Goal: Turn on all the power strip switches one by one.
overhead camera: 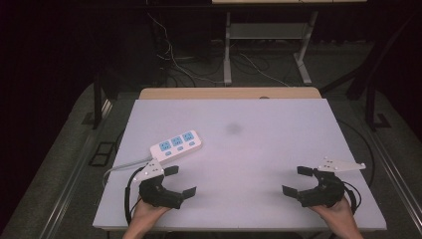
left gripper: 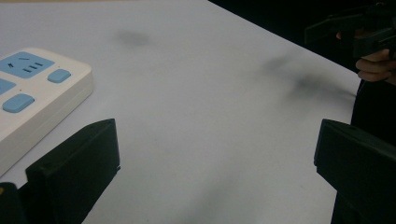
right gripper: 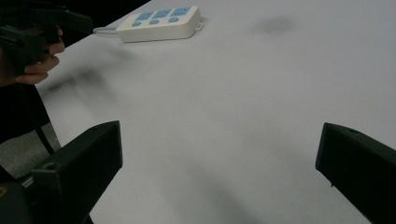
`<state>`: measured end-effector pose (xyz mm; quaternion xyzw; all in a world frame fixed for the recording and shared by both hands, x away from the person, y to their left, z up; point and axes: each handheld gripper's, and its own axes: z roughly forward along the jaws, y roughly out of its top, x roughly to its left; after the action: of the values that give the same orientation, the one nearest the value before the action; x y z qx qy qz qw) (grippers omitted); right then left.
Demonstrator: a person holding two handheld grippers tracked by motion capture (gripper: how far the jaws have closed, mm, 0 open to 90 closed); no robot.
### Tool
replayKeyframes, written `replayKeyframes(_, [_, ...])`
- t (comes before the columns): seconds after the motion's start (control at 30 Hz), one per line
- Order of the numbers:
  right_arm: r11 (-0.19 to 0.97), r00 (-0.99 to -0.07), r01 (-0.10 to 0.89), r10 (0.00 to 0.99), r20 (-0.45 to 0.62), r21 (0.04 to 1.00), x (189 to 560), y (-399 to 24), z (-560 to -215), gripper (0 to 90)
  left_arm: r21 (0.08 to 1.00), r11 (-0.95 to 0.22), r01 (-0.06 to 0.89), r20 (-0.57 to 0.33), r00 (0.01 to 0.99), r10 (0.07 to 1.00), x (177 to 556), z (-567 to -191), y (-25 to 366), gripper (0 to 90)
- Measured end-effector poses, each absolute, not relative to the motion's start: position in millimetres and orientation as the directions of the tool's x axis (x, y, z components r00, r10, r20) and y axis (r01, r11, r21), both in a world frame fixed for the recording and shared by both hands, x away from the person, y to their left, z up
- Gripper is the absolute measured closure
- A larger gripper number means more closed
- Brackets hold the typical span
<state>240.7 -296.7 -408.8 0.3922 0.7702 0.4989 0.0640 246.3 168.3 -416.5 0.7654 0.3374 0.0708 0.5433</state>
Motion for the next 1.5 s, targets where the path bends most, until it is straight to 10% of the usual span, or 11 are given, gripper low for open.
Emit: replayKeyframes(1.5, [0.224,-0.696,0.561,0.648,0.308,0.797,243.4,-292.6,-415.7,0.5,0.841,-0.169,0.515,-0.296,0.697,0.653,253.9,-401.6,179.8,0.0])
